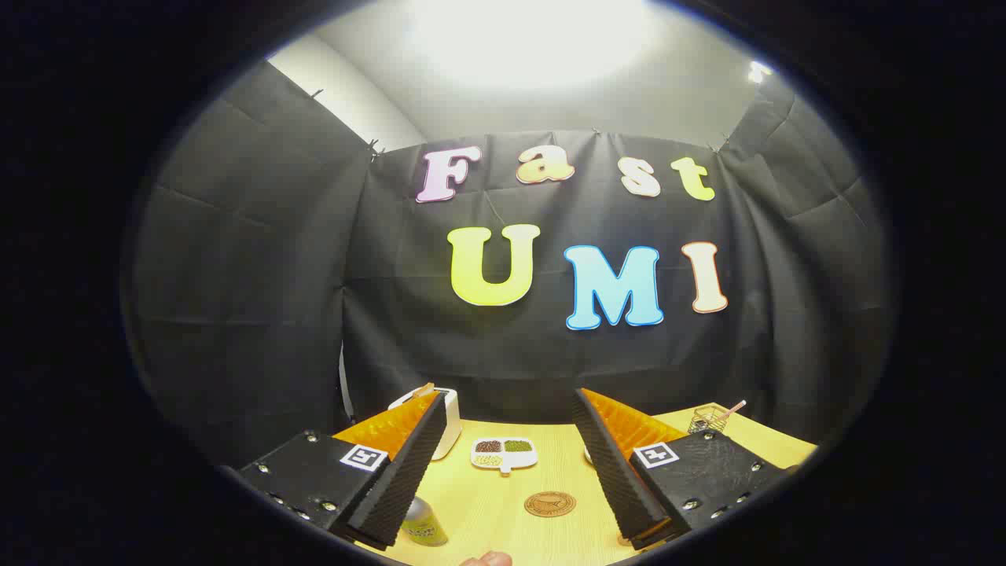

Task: Take the bottle from table, then pour the juice into the cup, finally place the bottle on the coaster

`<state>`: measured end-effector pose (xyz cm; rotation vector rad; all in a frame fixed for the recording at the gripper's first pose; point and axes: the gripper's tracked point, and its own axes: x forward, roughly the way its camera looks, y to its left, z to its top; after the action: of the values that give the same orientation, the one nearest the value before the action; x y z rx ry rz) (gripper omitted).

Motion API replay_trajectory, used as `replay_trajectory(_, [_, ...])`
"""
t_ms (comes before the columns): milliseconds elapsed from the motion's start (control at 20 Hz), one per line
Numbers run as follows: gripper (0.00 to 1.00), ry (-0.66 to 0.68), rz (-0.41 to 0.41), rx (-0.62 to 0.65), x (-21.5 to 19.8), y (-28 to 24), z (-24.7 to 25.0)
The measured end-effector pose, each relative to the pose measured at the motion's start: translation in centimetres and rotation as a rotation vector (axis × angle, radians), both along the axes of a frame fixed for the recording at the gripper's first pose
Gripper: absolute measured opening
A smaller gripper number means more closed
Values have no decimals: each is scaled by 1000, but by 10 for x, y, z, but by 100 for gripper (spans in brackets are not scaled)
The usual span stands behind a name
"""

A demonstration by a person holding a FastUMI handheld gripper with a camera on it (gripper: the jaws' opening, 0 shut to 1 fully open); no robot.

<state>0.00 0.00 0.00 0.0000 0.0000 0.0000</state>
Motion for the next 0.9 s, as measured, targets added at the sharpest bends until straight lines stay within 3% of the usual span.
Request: replay_trajectory(900, [98, -10, -31, -2, 9, -5, -3])
